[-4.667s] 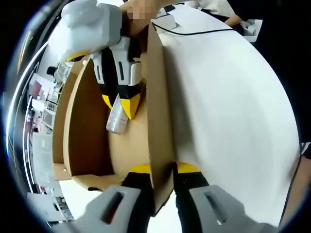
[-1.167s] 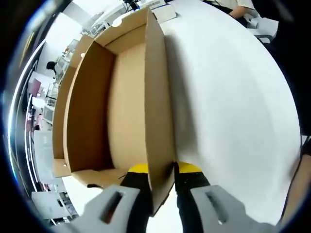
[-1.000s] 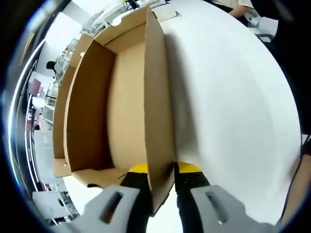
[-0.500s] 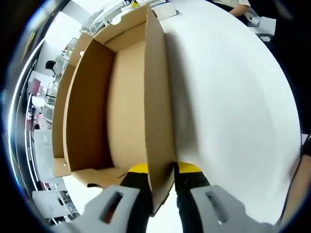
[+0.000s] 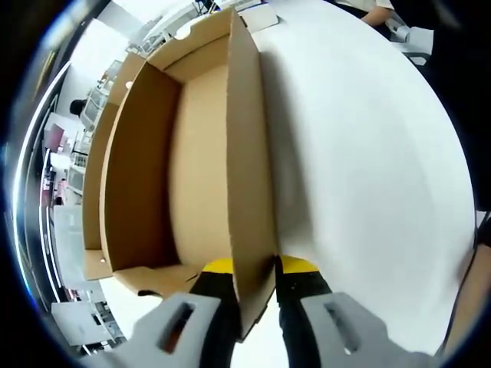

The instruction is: Operate the shoe box by opening the lid, removing the specified soft item, and placing it in the target area until the item is outside and the box remains undamaged.

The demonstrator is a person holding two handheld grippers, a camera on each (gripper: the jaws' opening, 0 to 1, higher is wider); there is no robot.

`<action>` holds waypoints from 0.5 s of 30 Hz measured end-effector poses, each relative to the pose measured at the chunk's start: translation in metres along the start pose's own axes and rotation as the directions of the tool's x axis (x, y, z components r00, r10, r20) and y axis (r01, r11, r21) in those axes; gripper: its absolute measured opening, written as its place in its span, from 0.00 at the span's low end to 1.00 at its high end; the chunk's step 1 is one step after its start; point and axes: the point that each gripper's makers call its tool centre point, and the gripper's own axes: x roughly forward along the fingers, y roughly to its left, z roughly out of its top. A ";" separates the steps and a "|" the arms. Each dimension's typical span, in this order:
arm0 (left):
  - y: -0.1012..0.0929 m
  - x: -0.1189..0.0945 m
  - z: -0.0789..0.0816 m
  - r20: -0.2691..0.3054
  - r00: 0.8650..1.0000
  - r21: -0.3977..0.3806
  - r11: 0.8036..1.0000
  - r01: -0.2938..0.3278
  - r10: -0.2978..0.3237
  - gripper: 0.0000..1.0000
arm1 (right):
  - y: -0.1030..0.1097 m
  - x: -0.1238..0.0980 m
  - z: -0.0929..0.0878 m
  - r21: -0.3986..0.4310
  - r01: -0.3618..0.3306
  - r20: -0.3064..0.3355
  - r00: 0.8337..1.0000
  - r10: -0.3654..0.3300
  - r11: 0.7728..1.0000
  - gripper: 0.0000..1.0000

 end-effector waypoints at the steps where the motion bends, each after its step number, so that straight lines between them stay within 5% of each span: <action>1: 0.000 0.000 0.000 -0.001 1.000 0.000 1.000 0.000 0.000 0.15 | 0.000 0.000 0.000 -0.004 0.002 0.000 1.000 -0.002 1.000 0.22; 15: 0.000 0.000 0.000 -0.005 1.000 0.016 1.000 0.002 -0.002 0.15 | -0.003 0.003 -0.005 0.012 -0.005 -0.011 1.000 0.005 1.000 0.22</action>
